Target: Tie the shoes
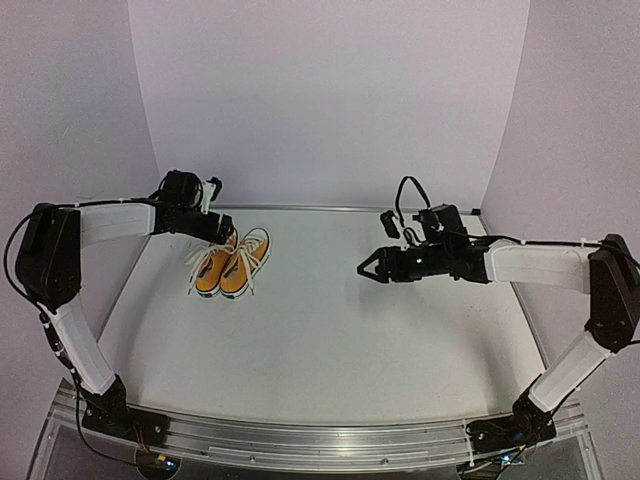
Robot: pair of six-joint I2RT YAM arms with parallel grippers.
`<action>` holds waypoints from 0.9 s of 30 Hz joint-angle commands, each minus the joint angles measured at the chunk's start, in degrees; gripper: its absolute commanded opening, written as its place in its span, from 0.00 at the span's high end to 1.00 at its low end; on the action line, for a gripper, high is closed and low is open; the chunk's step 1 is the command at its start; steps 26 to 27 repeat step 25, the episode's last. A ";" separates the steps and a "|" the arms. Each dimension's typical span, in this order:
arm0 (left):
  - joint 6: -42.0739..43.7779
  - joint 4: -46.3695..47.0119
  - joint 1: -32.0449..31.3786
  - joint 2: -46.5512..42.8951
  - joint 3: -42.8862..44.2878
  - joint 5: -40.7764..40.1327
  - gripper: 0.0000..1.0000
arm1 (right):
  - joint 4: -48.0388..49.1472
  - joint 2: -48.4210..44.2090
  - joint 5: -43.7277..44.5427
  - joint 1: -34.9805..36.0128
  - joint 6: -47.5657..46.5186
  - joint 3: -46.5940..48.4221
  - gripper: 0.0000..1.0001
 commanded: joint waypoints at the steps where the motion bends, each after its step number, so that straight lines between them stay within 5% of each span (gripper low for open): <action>1: -11.16 -3.17 -1.39 -7.21 0.58 5.43 0.00 | 5.85 2.41 -3.04 -0.20 -0.75 3.59 0.37; 7: -15.16 -3.93 -11.99 -9.01 -4.75 -1.13 0.00 | 15.28 6.44 -7.19 0.00 1.28 1.50 0.37; 12: -21.15 -0.07 -16.52 -8.54 -11.43 2.88 0.00 | 20.43 9.36 -7.99 1.53 2.45 -1.60 0.36; 27: -24.54 5.70 -21.49 -5.47 -16.46 2.89 0.00 | 26.56 10.98 -8.08 4.21 5.24 -5.78 0.33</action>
